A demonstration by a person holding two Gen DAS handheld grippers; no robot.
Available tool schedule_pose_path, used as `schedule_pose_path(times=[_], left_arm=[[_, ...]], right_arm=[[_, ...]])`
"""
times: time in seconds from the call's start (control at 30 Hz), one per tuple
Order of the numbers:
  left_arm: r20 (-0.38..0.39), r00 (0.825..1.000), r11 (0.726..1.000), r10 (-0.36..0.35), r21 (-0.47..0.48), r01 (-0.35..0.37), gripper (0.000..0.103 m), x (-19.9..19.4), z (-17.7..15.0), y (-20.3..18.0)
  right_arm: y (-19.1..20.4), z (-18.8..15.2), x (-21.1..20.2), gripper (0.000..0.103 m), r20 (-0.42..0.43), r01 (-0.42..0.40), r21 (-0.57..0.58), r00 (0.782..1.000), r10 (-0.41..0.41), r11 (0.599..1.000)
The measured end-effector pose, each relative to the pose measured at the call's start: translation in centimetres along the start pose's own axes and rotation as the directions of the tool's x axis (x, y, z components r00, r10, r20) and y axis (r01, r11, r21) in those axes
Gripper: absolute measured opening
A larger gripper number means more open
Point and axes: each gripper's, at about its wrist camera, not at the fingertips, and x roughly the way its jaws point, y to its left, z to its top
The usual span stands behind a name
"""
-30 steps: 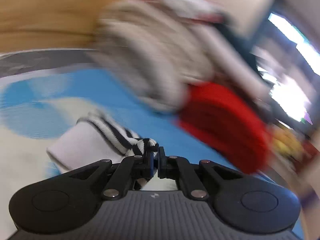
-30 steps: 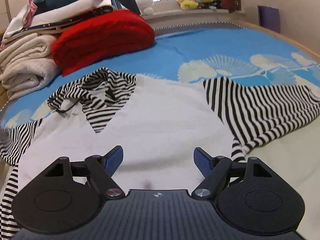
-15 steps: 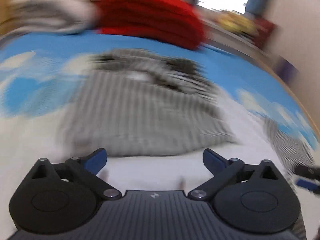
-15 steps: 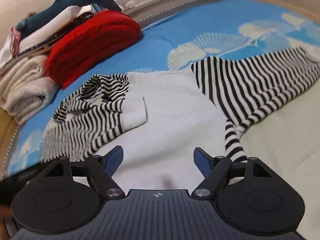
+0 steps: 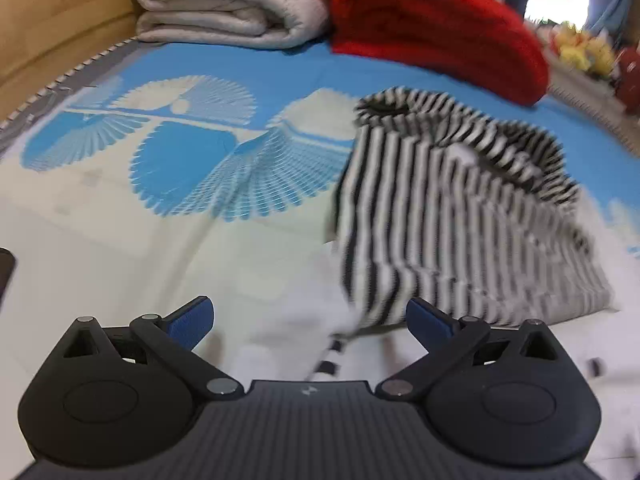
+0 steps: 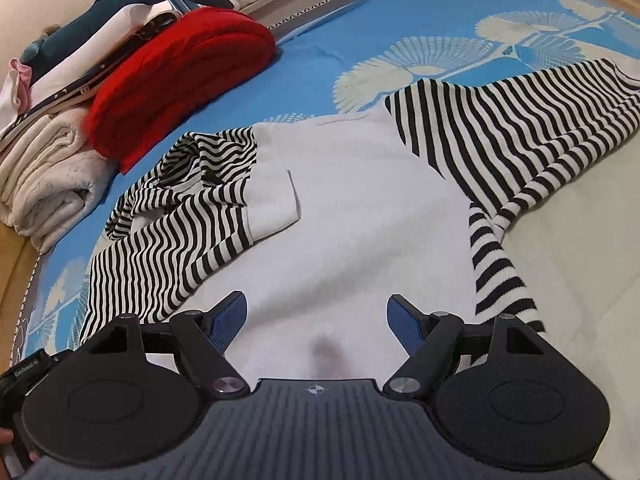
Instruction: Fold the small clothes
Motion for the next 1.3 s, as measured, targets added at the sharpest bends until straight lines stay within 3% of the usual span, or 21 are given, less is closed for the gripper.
schedule_pose_path(times=[0.17, 0.23, 0.33, 0.5, 0.63, 0.83, 0.97, 1.1, 1.23, 1.3], left_arm=[[-0.095, 0.987, 0.990, 0.131, 0.057, -0.126, 0.103, 3.8, -0.4, 0.4], [-0.141, 0.984, 0.994, 0.111, 0.015, -0.110, 0.103, 4.0, -0.5, 0.9], [-0.128, 0.985, 0.993, 0.116, -0.020, -0.120, 0.103, 3.0, -0.2, 1.1], [-0.063, 0.998, 0.996, 0.007, -0.088, -0.012, 0.103, -0.5, 0.1, 1.2], [0.015, 0.997, 0.990, -0.082, -0.113, 0.083, 0.103, -3.4, 0.0, 0.4], [0.077, 0.989, 0.991, -0.128, -0.032, 0.131, 0.103, -5.5, -0.7, -1.8], [0.080, 0.988, 0.991, -0.135, -0.002, 0.136, 0.103, -5.1, -0.9, -2.2], [0.049, 0.993, 0.993, -0.109, -0.049, 0.112, 0.103, -3.9, -0.5, -1.2], [0.018, 0.990, 0.982, -0.136, -0.128, 0.138, 0.103, -3.3, -0.1, 0.1], [0.009, 0.990, 0.978, -0.143, -0.152, 0.143, 0.103, -3.1, -0.1, 0.4]], right_arm=[[0.5, -0.4, 0.5, 0.079, -0.015, -0.005, -0.020, 1.000, 0.005, 1.000], [0.5, -0.4, 0.5, 0.079, -0.025, -0.008, -0.017, 1.000, 0.008, 1.000], [0.1, -0.2, 0.0, 0.079, -0.017, -0.020, -0.013, 1.000, 0.020, 1.000], [-1.2, 0.6, -1.5, 0.079, 0.037, -0.023, 0.008, 0.999, 0.022, 1.000], [-2.7, 1.1, -2.2, 0.079, 0.074, -0.021, 0.037, 0.997, 0.018, 0.999], [-3.7, 0.9, -1.8, 0.079, 0.049, -0.034, 0.081, 0.998, 0.030, 0.996], [-6.3, 2.8, -3.1, 0.079, 0.126, -0.011, 0.179, 0.992, -0.012, 0.984], [-12.5, 6.2, -5.3, 0.079, 0.253, 0.075, 0.366, 0.951, -0.177, 0.928], [-21.5, 9.7, -5.6, 0.079, 0.244, 0.119, 0.604, 0.914, -0.325, 0.788], [-24.9, 11.0, -5.4, 0.079, 0.244, 0.126, 0.656, 0.898, -0.367, 0.744]])
